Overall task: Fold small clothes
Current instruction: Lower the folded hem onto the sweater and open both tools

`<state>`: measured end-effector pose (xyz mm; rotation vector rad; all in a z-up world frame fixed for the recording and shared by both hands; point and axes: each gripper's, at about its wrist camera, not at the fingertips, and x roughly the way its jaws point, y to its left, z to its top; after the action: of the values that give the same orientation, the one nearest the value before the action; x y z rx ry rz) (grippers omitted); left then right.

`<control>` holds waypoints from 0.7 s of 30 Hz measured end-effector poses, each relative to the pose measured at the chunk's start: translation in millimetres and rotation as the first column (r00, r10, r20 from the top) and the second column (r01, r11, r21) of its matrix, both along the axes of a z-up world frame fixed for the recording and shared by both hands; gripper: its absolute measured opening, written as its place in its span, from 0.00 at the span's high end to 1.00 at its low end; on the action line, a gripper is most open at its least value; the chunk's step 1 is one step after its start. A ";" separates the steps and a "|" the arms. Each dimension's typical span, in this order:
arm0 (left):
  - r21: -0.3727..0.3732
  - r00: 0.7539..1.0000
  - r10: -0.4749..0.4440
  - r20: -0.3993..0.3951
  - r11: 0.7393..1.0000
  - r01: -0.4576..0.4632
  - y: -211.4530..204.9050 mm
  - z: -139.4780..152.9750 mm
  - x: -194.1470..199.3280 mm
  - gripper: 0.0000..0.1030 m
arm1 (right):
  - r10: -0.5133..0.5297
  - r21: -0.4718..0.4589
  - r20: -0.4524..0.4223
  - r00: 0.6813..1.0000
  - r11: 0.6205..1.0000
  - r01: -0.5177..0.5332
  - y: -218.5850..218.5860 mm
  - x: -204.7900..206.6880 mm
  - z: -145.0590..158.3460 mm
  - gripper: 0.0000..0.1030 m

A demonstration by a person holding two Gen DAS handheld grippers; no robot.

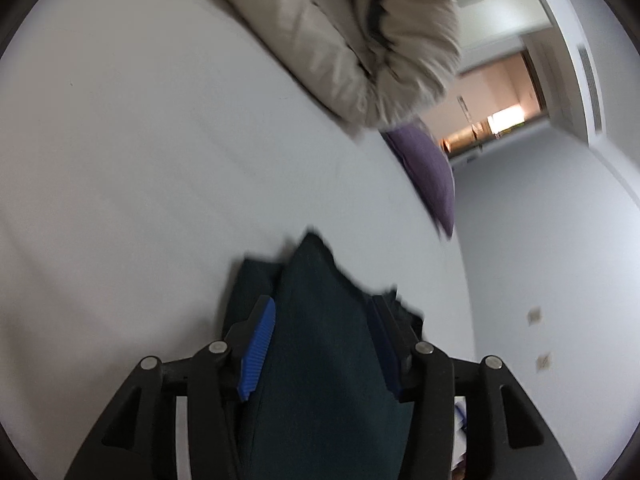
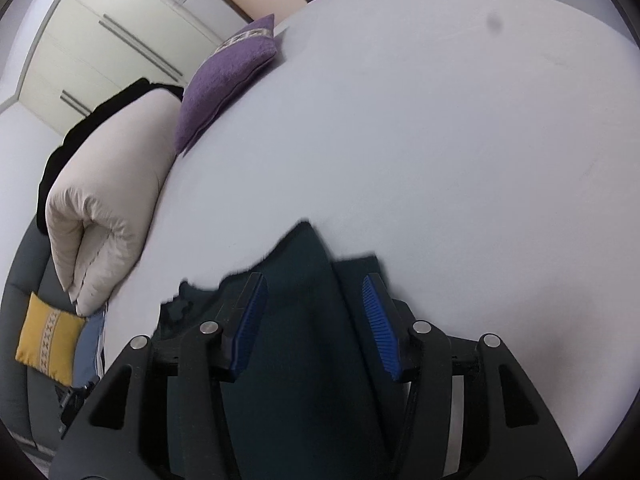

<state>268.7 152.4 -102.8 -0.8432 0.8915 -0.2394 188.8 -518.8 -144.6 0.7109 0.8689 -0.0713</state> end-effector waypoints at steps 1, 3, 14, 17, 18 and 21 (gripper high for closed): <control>0.026 1.000 -0.009 0.003 1.000 0.009 -4.8 -0.1 -8.9 0.51 | 0.023 -0.029 -0.002 1.000 0.999 -0.023 7.1 -6.8 2.8 0.52; 0.075 1.000 -0.026 0.010 0.997 0.025 -13.3 -2.1 -27.4 0.51 | 0.068 -0.105 -0.006 0.998 0.992 -0.068 22.9 -19.4 5.4 0.52; 0.296 0.993 -0.116 0.021 0.949 0.104 -46.1 -15.5 -94.2 0.51 | 0.174 -0.288 -0.012 0.985 0.942 -0.170 67.3 -119.7 -0.1 0.54; 0.321 0.992 -0.128 0.021 0.940 0.115 -47.1 -17.3 -98.2 0.54 | 0.158 -0.277 -0.020 0.987 0.948 -0.157 56.2 -131.1 -5.9 0.54; 0.325 0.991 -0.130 0.019 0.938 0.117 -46.7 -18.5 -99.0 0.56 | 0.157 -0.277 -0.021 0.987 0.948 -0.156 54.5 -133.0 -6.5 0.54; 0.340 0.992 -0.124 0.007 0.933 0.115 -43.1 -23.7 -101.2 0.74 | 0.178 -0.295 -0.033 0.984 0.938 -0.180 47.4 -144.1 -5.4 0.68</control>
<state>167.5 109.4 -126.5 -0.4641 0.9267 -0.1953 44.7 -471.4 -150.0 0.3480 0.9020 -0.0403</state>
